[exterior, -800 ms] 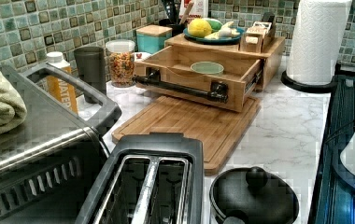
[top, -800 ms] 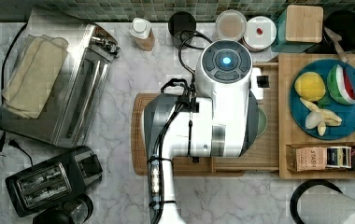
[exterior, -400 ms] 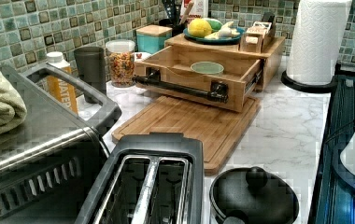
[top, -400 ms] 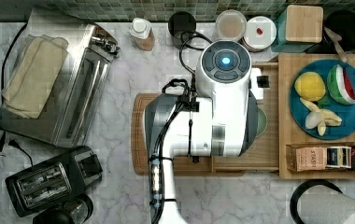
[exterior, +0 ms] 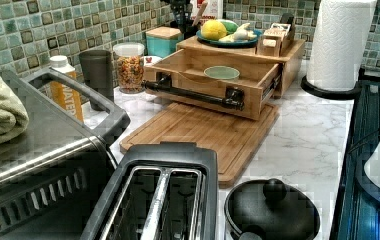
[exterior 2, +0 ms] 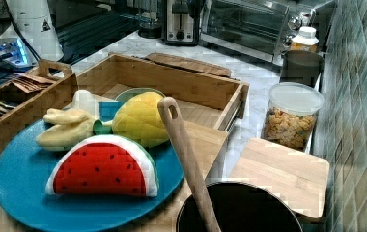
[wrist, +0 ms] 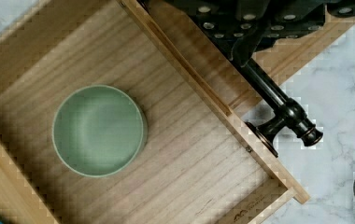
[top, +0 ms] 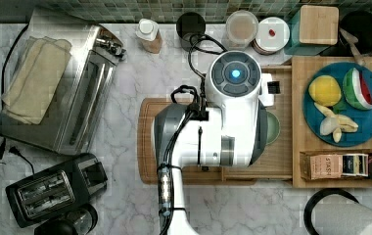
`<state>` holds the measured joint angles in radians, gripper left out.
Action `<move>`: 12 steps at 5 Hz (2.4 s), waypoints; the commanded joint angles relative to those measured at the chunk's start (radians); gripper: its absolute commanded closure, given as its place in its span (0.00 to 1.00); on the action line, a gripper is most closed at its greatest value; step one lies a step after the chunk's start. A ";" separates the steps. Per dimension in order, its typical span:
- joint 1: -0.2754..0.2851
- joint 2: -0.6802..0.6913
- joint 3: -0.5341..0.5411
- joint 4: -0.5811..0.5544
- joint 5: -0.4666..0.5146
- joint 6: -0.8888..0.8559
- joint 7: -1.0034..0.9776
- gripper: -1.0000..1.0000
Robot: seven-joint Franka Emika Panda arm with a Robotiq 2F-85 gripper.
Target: Close the drawer.
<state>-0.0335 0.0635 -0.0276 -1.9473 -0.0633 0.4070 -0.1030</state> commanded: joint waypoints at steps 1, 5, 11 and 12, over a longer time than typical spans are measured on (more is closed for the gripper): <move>0.103 -0.095 0.104 -0.156 0.010 0.149 -0.122 1.00; 0.145 -0.059 0.092 -0.245 0.002 0.245 -0.407 1.00; 0.186 0.137 0.105 -0.210 -0.304 0.288 -0.260 1.00; 0.181 0.123 0.092 -0.245 -0.365 0.324 -0.253 1.00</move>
<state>0.1414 0.2406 0.0897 -2.2578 -0.4026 0.6875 -0.4192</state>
